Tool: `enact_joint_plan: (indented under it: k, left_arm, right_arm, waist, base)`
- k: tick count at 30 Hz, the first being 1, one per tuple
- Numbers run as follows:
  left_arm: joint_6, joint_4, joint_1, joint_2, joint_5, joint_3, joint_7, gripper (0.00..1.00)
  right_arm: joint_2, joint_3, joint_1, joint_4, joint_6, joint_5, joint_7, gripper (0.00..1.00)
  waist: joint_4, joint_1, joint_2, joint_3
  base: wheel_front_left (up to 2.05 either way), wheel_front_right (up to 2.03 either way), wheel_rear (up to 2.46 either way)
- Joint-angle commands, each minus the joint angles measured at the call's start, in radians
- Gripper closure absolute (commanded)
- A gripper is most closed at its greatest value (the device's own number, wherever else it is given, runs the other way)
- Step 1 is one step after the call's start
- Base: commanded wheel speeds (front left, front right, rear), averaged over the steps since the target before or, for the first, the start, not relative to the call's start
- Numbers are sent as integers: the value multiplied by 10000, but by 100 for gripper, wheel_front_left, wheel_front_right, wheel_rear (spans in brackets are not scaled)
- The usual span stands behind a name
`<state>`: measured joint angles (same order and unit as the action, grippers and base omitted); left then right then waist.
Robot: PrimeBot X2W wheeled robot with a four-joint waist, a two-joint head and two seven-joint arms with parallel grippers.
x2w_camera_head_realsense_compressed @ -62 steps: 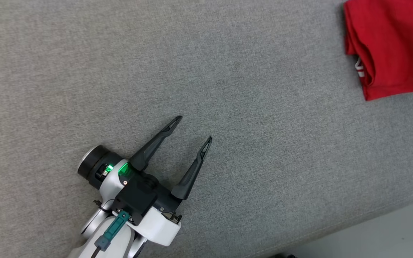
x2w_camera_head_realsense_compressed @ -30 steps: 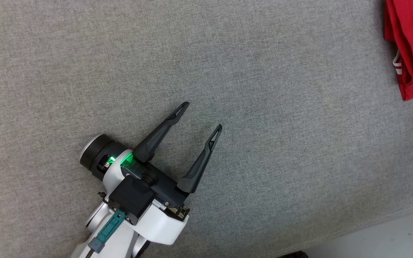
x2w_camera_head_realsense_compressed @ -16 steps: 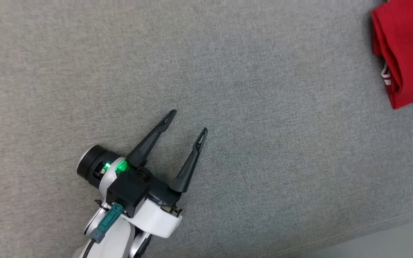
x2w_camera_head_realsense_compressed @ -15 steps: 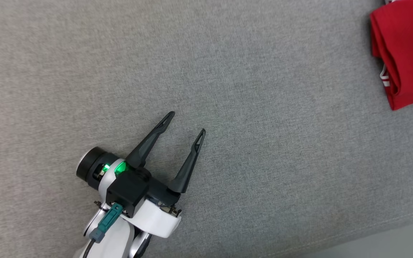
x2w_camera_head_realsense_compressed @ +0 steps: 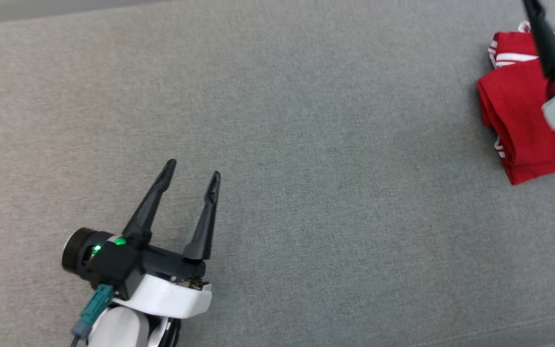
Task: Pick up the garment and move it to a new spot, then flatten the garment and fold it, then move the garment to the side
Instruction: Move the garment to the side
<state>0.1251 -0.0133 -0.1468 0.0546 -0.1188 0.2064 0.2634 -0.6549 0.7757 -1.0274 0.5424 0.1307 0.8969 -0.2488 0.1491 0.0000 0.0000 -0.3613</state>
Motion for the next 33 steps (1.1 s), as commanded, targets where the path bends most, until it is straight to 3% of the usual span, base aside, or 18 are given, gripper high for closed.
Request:
enact_joint_plan:
  k: [1,3,8,13,18,25,33]
  left_arm:
    - [-35,-67,137,37,-75,-169,7,0]
    - [-70,-172,263,0,-230,-430,7,0]
    - [-353,-389,457,-11,-833,-816,8,0]
    - [-655,-528,615,-14,-1114,-943,7,0]
    - [-983,-563,799,-12,-1144,-965,7,0]
    - [-1317,-365,1010,-12,-1274,-957,7,0]
    - [-1180,-155,1230,-12,-1697,-997,7,0]
  right_arm:
    - [82,-228,421,-204,2,-132,-122,0]
    - [211,-736,1116,-597,2,-523,-153,0]
    - [1258,-3309,3422,-1936,3,-2244,-157,0]
    - [2738,-5463,5765,-3519,3,-4599,-157,0]
    - [4421,-6857,7676,-4645,3,-6643,-161,0]
    - [5633,-7682,8755,-5242,5,-7630,-160,0]
    - [5972,-7569,9290,-5330,3,-7812,-162,0]
  waist:
    - [-322,0,0,440]
    - [-451,0,0,645]
    - [-792,0,0,998]
    - [-1121,0,0,1215]
    - [-1353,0,0,1371]
    - [-1458,0,0,1487]
    - [-1455,0,0,1581]
  base:
    - [0,0,0]
    - [0,0,0]
    - [0,0,0]
    - [0,0,0]
    - [0,0,0]
    - [0,0,0]
    - [0,0,0]
